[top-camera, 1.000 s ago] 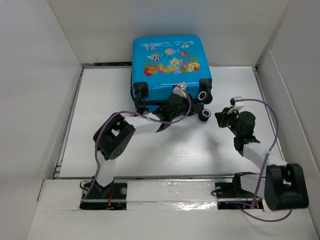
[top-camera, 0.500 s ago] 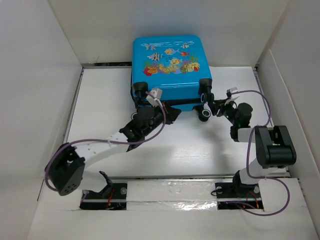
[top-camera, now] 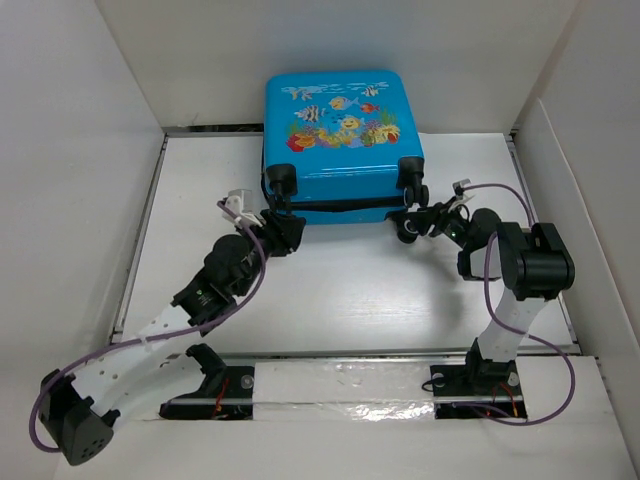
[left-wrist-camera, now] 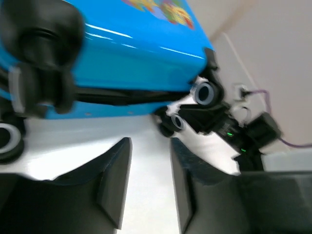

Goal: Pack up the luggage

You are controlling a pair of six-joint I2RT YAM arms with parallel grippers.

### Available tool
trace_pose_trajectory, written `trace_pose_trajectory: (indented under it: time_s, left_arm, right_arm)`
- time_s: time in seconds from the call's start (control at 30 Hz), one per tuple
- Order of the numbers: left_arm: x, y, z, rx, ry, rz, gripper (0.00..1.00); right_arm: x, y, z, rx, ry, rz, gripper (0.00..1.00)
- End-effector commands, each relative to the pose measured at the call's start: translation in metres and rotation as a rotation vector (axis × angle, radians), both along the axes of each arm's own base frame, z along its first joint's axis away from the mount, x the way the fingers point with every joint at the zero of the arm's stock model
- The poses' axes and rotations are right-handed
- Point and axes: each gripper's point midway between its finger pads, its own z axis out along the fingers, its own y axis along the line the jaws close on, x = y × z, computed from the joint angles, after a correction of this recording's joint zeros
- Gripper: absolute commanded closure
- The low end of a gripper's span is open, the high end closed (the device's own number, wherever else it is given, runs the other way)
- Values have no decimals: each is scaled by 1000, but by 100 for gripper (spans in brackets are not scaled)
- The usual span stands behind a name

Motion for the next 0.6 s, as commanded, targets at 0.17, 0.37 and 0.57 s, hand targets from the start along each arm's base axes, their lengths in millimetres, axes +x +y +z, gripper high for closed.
trace_pose_trajectory:
  time_s: [0.17, 0.37, 0.57]
  left_arm:
    - [25, 56, -40, 46, 114, 196, 36]
    - [51, 65, -45, -5, 134, 198, 25]
    - [60, 71, -41, -8, 106, 236, 25]
  right_arm:
    - [21, 2, 109, -59, -457, -4, 45]
    - [24, 16, 119, -22, -493, 30, 53]
    - [18, 22, 131, 38, -532, 44, 88]
